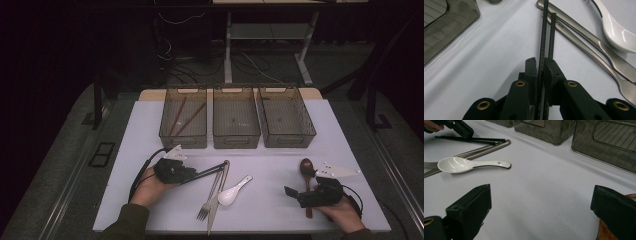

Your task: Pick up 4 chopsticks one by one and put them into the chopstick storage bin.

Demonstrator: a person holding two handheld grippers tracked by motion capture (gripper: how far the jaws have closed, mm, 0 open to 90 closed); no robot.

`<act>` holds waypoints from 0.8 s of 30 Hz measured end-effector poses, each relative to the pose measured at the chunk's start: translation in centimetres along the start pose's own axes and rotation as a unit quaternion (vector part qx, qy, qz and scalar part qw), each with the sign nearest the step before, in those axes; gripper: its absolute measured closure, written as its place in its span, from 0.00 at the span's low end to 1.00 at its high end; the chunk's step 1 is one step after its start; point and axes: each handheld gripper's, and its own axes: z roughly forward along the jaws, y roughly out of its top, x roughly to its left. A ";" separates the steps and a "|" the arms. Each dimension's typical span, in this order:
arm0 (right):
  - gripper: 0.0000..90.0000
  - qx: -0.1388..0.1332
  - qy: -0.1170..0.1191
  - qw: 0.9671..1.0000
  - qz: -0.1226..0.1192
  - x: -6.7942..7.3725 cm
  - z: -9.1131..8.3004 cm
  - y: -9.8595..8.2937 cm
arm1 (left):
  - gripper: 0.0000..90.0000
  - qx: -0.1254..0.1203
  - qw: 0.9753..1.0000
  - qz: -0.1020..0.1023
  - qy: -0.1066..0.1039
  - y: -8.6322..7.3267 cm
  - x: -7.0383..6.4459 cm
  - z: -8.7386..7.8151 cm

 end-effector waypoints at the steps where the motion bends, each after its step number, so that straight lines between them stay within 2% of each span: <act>1: 0.03 0.001 0.001 1.000 0.000 0.0 0.0 0.0 | 0.90 0.000 1.000 -0.002 0.001 0.0 0.0 0.0; 10: 0.03 0.002 0.001 1.000 0.000 0.1 0.1 0.0 | 0.90 0.004 1.000 0.003 0.002 -0.1 0.1 0.4; 15: 0.03 0.001 0.001 1.000 -0.002 0.1 0.1 0.0 | 0.94 0.004 1.000 0.010 0.009 -0.2 0.0 0.4; 24: 0.03 0.004 0.000 1.000 -0.002 0.1 0.2 0.0 | 0.95 0.006 1.000 0.010 0.006 -0.1 0.1 0.3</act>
